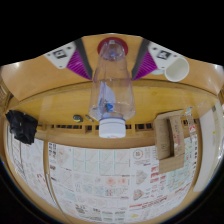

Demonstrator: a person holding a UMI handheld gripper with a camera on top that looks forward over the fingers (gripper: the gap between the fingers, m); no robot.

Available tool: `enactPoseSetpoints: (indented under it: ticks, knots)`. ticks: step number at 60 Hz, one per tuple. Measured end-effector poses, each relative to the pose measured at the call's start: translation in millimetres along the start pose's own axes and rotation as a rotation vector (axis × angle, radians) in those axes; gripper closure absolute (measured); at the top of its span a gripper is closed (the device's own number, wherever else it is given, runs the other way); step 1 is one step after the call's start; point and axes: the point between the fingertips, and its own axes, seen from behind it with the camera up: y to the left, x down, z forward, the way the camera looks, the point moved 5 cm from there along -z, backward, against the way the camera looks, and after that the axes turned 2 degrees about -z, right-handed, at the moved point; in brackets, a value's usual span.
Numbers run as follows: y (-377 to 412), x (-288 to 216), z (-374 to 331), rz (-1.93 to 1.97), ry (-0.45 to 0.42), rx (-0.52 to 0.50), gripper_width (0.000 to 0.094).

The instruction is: Pour water

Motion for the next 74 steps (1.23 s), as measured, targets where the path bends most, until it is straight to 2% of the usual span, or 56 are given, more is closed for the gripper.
enactPoseSetpoints:
  ticks: [2,4,7,21,42,54,74]
  knots:
    - [0.4,0.0,-6.2,0.005,0.01,-0.002,0.0067]
    - [3.3,-0.7,-14.6,0.003,0.021,0.005,0.0119]
    - [1.9,-1.5,-31.1,-0.021,0.029,0.019,0.0073]
    - [30.1,-5.7,-154.2,-0.057,0.051,0.048,0.0084]
    - [89.8,25.7,-370.7,-0.094,0.059,0.064,0.0085]
    - [97.3,42.8,-423.7,-0.075,0.05,0.075,0.0085]
    - [87.1,29.9,-448.1,-0.081,0.014,0.107,0.0088]
